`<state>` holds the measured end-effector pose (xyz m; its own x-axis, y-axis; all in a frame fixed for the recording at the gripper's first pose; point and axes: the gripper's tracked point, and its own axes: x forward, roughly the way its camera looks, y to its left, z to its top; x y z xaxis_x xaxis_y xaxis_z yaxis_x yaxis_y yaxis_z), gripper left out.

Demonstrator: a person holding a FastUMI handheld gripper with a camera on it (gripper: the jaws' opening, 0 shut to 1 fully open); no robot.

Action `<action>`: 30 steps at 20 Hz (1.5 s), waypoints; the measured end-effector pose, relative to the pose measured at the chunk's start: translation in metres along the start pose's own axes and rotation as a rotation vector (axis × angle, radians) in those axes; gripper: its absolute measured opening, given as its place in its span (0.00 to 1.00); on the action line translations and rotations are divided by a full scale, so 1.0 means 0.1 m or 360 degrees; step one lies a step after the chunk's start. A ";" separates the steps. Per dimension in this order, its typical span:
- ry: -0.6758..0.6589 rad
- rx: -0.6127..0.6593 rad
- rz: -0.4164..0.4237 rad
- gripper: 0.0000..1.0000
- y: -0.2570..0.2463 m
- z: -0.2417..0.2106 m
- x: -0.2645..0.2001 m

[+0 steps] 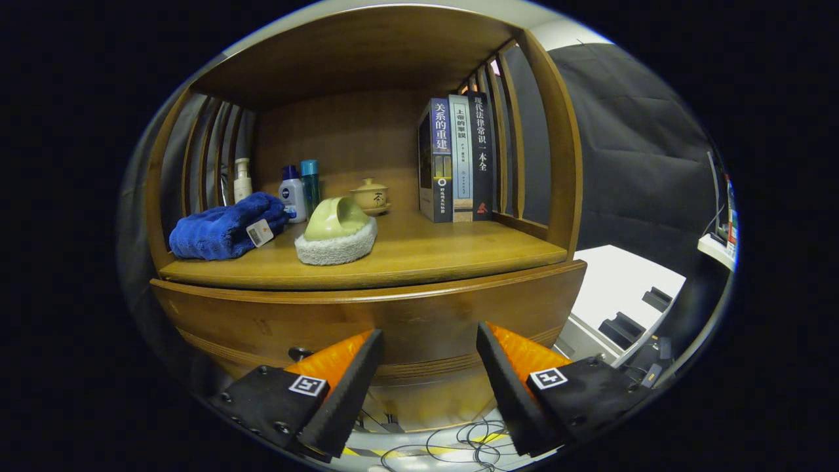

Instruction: Pull open the drawer, take out the items inside it, and place them on the countertop above the cabinet.

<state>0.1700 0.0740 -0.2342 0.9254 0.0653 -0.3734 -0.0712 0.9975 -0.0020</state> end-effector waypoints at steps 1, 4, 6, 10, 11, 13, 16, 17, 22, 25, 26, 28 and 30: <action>-0.0004 0.0005 -0.0001 0.97 0.00 0.02 0.03; 0.0000 0.0019 0.0009 0.97 0.03 0.03 0.10; -0.0014 -0.0005 0.0007 0.96 0.02 0.03 0.09; 0.0022 0.0021 0.0039 0.97 0.05 0.09 0.05; -0.0002 0.0037 0.0059 0.97 0.07 0.19 0.01; -0.0069 0.0036 0.0084 0.97 0.09 0.43 -0.12; -0.0133 0.0005 0.0102 0.97 0.07 0.76 -0.35; -0.0144 -0.0005 0.0099 0.97 0.05 0.85 -0.43; -0.0264 0.0053 0.0115 0.98 0.01 1.47 -0.88; -0.0340 0.0017 0.0122 0.98 -0.03 1.82 -1.19; -0.0355 0.0002 0.0118 0.98 -0.05 1.92 -1.28; -0.0394 -0.0004 0.0128 0.98 -0.06 2.13 -1.46; -0.0428 -0.0002 0.0147 0.98 -0.05 2.29 -1.65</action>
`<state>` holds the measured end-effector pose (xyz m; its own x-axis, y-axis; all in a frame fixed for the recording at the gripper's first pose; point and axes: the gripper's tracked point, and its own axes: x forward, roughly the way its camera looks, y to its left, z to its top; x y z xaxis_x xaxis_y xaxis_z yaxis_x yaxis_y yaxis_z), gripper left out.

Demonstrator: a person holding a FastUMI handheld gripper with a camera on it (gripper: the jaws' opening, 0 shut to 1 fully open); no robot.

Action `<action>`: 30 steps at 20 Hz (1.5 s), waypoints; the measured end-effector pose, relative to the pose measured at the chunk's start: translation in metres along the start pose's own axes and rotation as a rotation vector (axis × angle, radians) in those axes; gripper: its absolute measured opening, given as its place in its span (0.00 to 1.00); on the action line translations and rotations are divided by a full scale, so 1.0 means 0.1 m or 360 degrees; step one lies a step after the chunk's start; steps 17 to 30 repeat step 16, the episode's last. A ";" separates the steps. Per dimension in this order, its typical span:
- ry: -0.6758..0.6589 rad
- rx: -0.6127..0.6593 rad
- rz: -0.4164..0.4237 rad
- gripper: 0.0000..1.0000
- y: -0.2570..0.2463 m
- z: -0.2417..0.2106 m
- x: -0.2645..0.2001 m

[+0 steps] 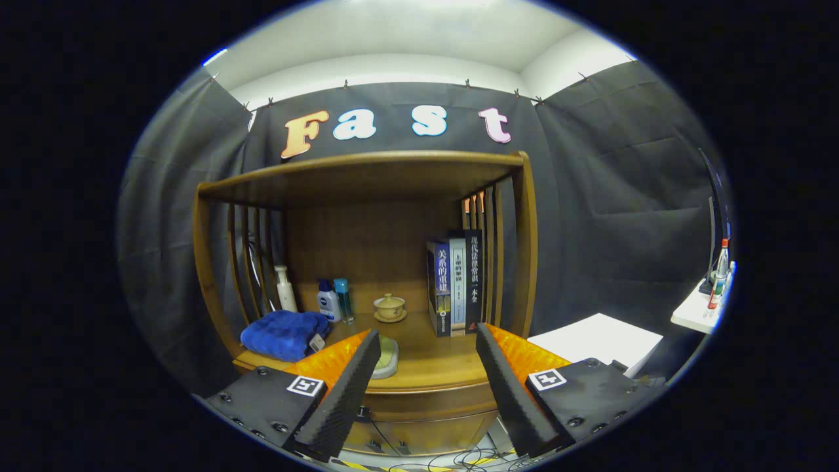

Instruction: Pull open the drawer, take out the items inside it, and place them on the countertop above the cabinet.

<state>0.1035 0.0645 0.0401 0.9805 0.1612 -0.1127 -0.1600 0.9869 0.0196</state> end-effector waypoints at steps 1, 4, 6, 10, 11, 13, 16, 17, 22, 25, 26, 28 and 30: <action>-0.0005 0.0000 0.0009 0.98 0.01 0.07 -0.06; -0.0015 -0.0023 0.0031 0.98 0.04 0.25 -0.24; -0.0035 -0.0027 0.0045 0.98 0.08 0.34 -0.29; -0.0043 -0.0017 0.0051 0.98 0.10 0.36 -0.31; -0.0040 -0.0015 0.0049 0.98 0.10 0.36 -0.32; -0.0040 -0.0009 0.0043 0.98 0.09 0.35 -0.31; -0.0038 -0.0023 0.0047 0.98 0.12 0.33 -0.30; -0.0038 -0.0023 0.0047 0.98 0.12 0.33 -0.30; -0.0038 -0.0023 0.0047 0.98 0.12 0.33 -0.30; -0.0038 -0.0023 0.0047 0.98 0.12 0.33 -0.30; -0.0038 -0.0023 0.0047 0.98 0.12 0.33 -0.30; -0.0038 -0.0023 0.0047 0.98 0.12 0.33 -0.30; -0.0038 -0.0023 0.0047 0.98 0.12 0.33 -0.30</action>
